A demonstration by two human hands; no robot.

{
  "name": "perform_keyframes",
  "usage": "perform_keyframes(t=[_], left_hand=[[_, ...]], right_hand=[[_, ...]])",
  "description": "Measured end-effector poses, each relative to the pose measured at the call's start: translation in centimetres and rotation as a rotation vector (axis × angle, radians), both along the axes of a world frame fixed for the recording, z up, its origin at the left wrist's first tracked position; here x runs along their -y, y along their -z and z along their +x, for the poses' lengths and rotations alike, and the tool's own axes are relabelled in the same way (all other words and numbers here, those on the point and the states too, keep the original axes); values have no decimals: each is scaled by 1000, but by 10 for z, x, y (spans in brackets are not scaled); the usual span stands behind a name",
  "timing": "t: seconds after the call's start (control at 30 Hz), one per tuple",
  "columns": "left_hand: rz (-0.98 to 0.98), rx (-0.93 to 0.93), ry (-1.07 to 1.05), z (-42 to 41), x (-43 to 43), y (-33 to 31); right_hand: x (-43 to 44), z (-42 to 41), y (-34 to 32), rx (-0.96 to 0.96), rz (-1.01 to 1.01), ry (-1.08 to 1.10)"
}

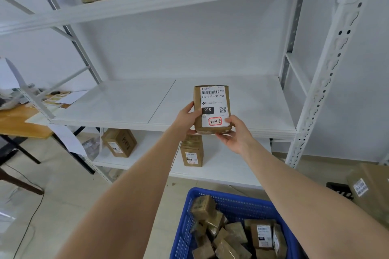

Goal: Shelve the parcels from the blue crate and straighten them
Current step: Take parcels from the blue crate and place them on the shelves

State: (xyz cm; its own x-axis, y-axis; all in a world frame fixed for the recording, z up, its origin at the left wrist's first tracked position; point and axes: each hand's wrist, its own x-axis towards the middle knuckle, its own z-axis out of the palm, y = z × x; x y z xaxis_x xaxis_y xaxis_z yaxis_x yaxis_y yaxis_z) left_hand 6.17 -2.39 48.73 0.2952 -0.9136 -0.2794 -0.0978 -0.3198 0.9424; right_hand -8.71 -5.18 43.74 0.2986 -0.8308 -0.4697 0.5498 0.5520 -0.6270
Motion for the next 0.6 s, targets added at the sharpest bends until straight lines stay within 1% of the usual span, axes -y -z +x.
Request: perform_keyframes(t=[0.13, 0.33, 0.6], left_hand=[[-8, 50, -18, 3, -4, -2], [-15, 51, -22, 16, -15, 4], [13, 66, 2, 79, -14, 43]], right_hand=[[-3, 5, -2, -30, -29, -23], [-12, 21, 3, -83, -16, -28], [-20, 77, 28, -200, 8, -51]])
